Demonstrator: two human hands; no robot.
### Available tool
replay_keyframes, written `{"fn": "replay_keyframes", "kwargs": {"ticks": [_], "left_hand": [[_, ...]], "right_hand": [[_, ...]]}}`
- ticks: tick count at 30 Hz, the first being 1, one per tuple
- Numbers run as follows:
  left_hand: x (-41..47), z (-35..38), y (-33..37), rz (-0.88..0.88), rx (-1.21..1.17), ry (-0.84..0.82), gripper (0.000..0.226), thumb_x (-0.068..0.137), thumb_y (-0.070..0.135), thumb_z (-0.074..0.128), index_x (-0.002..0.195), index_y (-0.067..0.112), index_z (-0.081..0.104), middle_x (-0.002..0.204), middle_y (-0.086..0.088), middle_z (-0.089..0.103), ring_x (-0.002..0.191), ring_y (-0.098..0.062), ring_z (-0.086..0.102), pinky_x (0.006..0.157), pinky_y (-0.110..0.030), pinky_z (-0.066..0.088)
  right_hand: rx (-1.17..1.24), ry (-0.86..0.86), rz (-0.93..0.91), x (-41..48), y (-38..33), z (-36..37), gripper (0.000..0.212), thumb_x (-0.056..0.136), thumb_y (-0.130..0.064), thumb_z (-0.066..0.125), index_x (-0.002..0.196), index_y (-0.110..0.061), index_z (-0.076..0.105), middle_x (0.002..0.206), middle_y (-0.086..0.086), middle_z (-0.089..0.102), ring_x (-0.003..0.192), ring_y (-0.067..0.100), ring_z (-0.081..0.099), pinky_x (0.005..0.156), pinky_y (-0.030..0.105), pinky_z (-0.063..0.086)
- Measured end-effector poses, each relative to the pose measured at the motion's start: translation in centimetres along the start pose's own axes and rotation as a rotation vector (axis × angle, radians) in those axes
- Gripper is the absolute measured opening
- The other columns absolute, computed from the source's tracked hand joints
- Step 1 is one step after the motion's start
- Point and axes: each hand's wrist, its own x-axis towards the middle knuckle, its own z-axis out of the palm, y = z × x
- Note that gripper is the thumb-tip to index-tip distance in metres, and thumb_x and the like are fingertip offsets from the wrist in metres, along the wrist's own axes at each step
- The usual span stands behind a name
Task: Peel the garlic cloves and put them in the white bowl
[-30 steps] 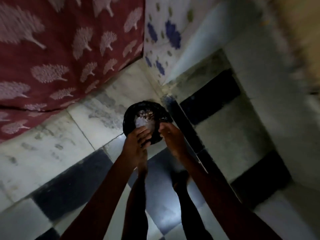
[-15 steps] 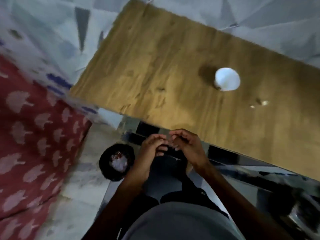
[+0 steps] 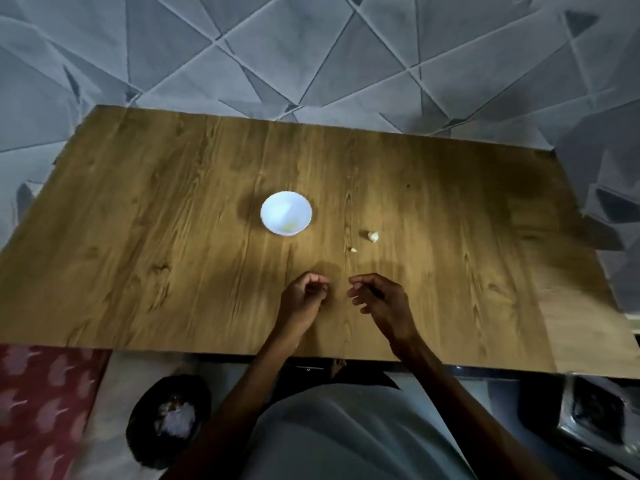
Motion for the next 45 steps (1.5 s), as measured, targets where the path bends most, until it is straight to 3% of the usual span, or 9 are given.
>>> {"fn": "replay_keyframes", "kwargs": {"ticks": [9, 17, 21, 26, 32, 35, 40, 43, 45], "left_hand": [[9.8, 6.8, -0.3, 0.285, 0.529, 0.016, 0.034, 0.095, 0.001, 0.050, 0.122, 0.017, 0.062, 0.123, 0.000, 0.062, 0.115, -0.016, 0.057, 0.101, -0.029, 0.045], [12.6, 7.8, -0.7, 0.335, 0.802, -0.116, 0.032, 0.099, 0.007, 0.046, 0.129, 0.014, 0.054, 0.138, -0.005, 0.049, 0.126, -0.022, 0.047, 0.101, -0.039, 0.047], [12.6, 4.9, 2.5, 0.399, 0.623, 0.121, 0.016, 0.090, 0.000, 0.053, 0.091, 0.014, 0.061, 0.099, 0.000, 0.060, 0.091, -0.013, 0.055, 0.081, -0.027, 0.046], [14.9, -2.1, 4.0, 0.282, 0.632, 0.339, 0.016, 0.087, 0.001, 0.051, 0.083, 0.007, 0.065, 0.084, -0.003, 0.064, 0.078, -0.017, 0.060, 0.068, -0.028, 0.044], [19.0, -4.6, 2.2, 0.094, 0.814, 0.231, 0.019, 0.087, 0.007, 0.053, 0.090, 0.004, 0.071, 0.092, -0.009, 0.072, 0.091, -0.026, 0.066, 0.080, -0.032, 0.050], [19.4, -4.3, 2.5, 0.058, 0.843, 0.201, 0.020, 0.088, 0.009, 0.052, 0.089, 0.005, 0.071, 0.092, -0.009, 0.071, 0.090, -0.026, 0.066, 0.076, -0.031, 0.049], [16.9, -3.4, 4.9, 0.268, 0.700, 0.269, 0.017, 0.087, 0.002, 0.053, 0.083, 0.007, 0.069, 0.084, 0.000, 0.069, 0.078, -0.016, 0.064, 0.071, -0.028, 0.050], [14.4, -1.0, 5.4, 0.303, 0.542, 0.135, 0.014, 0.089, 0.009, 0.057, 0.085, 0.015, 0.069, 0.080, 0.008, 0.067, 0.074, -0.006, 0.061, 0.070, -0.014, 0.046], [13.8, 0.6, 4.9, 0.285, 0.463, 0.015, 0.010, 0.089, 0.014, 0.060, 0.088, 0.019, 0.069, 0.079, 0.012, 0.066, 0.076, -0.002, 0.062, 0.069, -0.009, 0.047]], "right_hand": [[0.036, 0.036, 0.026, 5.7, 0.8, -4.7, 0.018, 0.097, -0.008, 0.056, 0.103, -0.014, 0.071, 0.088, 0.003, 0.074, 0.079, 0.019, 0.070, 0.065, 0.027, 0.054], [0.004, 0.076, 0.030, 8.7, 0.9, -4.6, 0.020, 0.097, -0.006, 0.054, 0.104, -0.015, 0.070, 0.091, 0.003, 0.073, 0.081, 0.019, 0.071, 0.069, 0.032, 0.057], [-0.016, 0.071, 0.011, 10.0, 0.7, -4.0, 0.020, 0.097, -0.004, 0.054, 0.105, -0.013, 0.070, 0.091, 0.004, 0.073, 0.080, 0.018, 0.071, 0.070, 0.033, 0.058], [-0.071, 0.083, -0.032, 11.5, 0.8, -2.5, 0.017, 0.097, -0.011, 0.058, 0.107, -0.014, 0.071, 0.090, 0.000, 0.073, 0.077, 0.015, 0.070, 0.065, 0.031, 0.058], [-0.239, 0.095, -0.169, 12.5, 1.3, -2.2, 0.015, 0.095, -0.009, 0.061, 0.105, -0.014, 0.070, 0.092, 0.000, 0.073, 0.073, 0.009, 0.069, 0.060, 0.019, 0.055], [-0.320, 0.194, -0.206, 13.0, 1.4, -3.0, 0.013, 0.091, -0.009, 0.066, 0.101, -0.017, 0.070, 0.094, -0.004, 0.072, 0.076, 0.005, 0.069, 0.062, 0.018, 0.055], [-0.446, 0.264, -0.225, 13.9, 1.9, -4.4, 0.015, 0.089, -0.011, 0.070, 0.103, -0.015, 0.068, 0.094, -0.011, 0.065, 0.082, 0.008, 0.067, 0.064, 0.025, 0.057], [-0.520, 0.152, -0.412, 15.1, 2.8, -4.5, 0.008, 0.094, -0.013, 0.064, 0.099, -0.008, 0.067, 0.089, -0.002, 0.068, 0.075, 0.011, 0.066, 0.060, 0.028, 0.056], [-0.623, 0.123, -0.388, 16.0, 3.4, -4.0, 0.016, 0.096, -0.017, 0.060, 0.109, -0.010, 0.066, 0.099, 0.009, 0.067, 0.080, 0.015, 0.065, 0.061, 0.028, 0.056]]}}
